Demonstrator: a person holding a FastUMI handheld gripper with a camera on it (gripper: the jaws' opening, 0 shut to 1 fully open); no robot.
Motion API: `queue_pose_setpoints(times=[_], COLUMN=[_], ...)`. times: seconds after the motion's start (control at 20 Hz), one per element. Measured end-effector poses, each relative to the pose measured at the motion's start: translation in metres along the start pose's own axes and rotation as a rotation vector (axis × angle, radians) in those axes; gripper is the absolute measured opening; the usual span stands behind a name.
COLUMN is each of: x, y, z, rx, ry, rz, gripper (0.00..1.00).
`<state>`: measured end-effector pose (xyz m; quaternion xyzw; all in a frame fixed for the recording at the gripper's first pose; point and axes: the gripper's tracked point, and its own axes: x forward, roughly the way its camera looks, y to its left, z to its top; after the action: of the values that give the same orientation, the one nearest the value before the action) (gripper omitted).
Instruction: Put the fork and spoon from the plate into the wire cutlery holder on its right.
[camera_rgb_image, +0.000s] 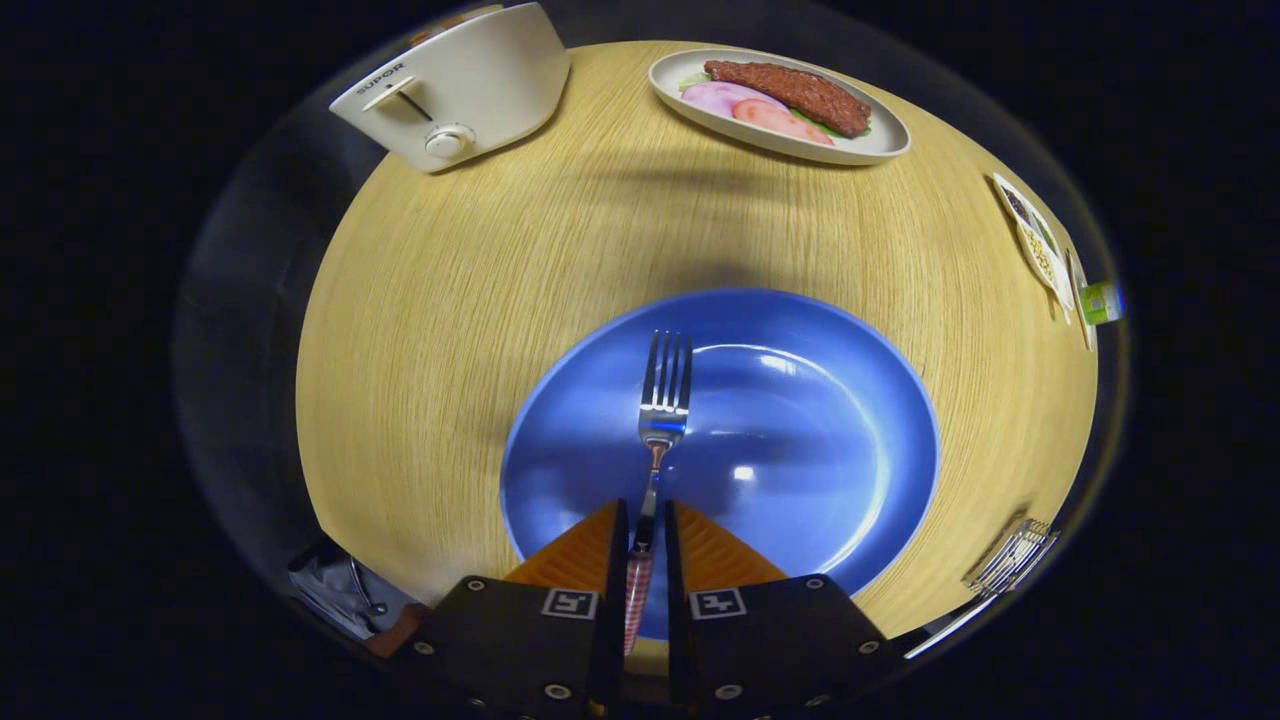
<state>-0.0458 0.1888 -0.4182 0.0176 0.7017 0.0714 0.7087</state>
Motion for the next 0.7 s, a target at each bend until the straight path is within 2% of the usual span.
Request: queue_pose_setpoints(times=[0.25, 0.4, 0.7], x=[0.001, -0.003, -0.040], y=[-0.003, -0.006, -0.032], z=[-0.005, -0.010, -0.015], rx=[0.029, 0.014, 0.038], ry=[0.018, -0.005, -0.063], rz=[-0.003, 0.000, 0.007], gripper=[0.05, 0.03, 0.02])
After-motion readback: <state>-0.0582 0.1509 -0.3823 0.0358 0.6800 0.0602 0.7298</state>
